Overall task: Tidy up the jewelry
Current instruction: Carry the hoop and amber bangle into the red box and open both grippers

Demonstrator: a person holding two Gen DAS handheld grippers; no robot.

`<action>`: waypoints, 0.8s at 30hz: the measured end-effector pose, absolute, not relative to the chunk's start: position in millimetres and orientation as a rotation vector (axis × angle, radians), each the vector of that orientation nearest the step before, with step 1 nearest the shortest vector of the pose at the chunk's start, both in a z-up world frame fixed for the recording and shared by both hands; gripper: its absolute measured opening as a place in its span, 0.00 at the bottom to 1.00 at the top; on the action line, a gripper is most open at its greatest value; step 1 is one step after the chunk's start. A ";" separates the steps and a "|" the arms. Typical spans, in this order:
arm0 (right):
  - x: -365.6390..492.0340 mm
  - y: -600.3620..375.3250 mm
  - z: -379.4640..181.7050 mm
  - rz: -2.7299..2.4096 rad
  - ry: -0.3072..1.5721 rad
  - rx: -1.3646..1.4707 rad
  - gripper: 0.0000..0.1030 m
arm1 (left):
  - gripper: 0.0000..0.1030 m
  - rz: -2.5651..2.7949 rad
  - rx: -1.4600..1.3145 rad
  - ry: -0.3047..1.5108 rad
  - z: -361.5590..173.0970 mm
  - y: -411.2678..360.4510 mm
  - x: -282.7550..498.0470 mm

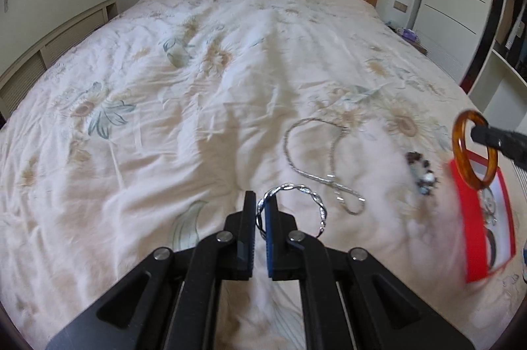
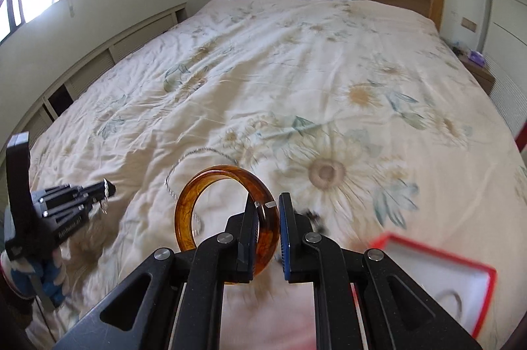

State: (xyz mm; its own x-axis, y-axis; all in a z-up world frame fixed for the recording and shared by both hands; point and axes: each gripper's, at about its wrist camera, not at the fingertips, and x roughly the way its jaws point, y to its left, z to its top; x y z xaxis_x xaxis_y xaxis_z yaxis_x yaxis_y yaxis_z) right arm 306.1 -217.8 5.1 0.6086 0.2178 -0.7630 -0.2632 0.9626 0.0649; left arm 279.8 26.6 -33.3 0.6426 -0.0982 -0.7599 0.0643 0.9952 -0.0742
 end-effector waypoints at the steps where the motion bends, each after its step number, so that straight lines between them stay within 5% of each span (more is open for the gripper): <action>1: 299.9 -223.7 7.6 0.272 0.874 -0.052 0.11 | 0.04 -0.099 -0.040 0.867 -28.8 23.3 274.6; 14: 198.3 -358.3 37.8 0.076 0.865 0.014 0.12 | 0.04 -0.262 -0.008 0.859 19.2 -84.6 219.6; 24: 163.2 -429.1 -10.7 0.008 0.952 0.035 0.12 | 0.04 -0.453 0.091 0.924 1.5 -220.1 203.5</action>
State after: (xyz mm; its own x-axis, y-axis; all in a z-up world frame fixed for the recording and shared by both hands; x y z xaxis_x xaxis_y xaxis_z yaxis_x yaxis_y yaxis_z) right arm 163.2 -429.1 -10.7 0.5797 0.0222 -0.8145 0.0084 0.9994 0.0332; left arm 203.5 -220.1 1.5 0.5156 -0.3384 -0.7872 0.4151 0.9024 -0.1160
